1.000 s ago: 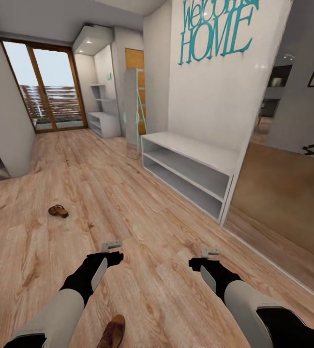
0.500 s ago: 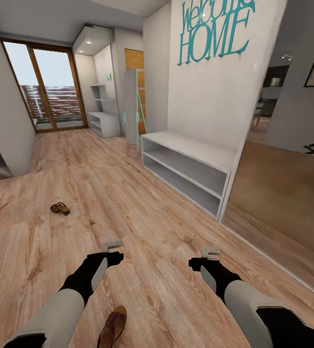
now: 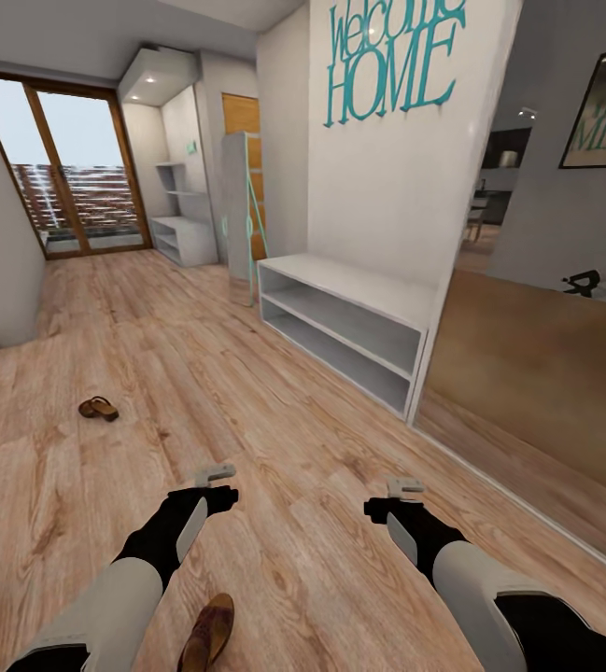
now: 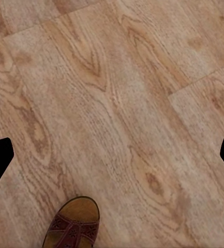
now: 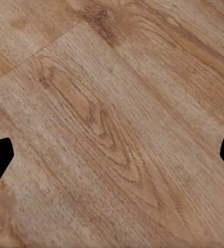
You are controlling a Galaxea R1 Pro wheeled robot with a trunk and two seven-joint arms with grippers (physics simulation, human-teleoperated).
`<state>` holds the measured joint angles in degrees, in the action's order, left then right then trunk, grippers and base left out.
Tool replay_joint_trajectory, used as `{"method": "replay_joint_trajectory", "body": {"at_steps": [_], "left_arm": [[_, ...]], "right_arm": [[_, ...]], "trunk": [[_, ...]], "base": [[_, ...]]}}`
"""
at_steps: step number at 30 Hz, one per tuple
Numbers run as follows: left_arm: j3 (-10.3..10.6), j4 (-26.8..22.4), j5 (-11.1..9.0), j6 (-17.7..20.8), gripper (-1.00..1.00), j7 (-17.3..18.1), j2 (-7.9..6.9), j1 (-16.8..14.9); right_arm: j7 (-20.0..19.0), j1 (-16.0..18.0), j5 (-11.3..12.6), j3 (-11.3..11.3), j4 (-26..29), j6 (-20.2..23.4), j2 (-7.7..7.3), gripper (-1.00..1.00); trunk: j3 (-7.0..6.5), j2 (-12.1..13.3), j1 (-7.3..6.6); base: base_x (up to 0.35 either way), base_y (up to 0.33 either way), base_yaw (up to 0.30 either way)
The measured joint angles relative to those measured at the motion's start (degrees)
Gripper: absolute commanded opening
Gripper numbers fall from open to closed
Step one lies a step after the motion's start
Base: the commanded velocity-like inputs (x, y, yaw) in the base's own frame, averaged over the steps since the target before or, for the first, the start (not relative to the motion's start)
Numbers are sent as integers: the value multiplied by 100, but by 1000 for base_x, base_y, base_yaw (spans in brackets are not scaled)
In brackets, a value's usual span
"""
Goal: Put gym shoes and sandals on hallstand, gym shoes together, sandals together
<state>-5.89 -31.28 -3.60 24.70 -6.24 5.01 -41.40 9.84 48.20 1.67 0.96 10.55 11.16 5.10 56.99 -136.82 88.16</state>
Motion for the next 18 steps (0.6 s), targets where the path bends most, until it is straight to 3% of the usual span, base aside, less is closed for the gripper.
{"method": "replay_joint_trajectory", "body": {"at_steps": [18], "left_arm": [[0, 3, -1, 0, 100, 0, 0, 0]], "right_arm": [[0, -1, -5, 7, -3, -7, 0, 100]], "trunk": [[0, 0, 0]], "base": [[0, 0, -10]]}}
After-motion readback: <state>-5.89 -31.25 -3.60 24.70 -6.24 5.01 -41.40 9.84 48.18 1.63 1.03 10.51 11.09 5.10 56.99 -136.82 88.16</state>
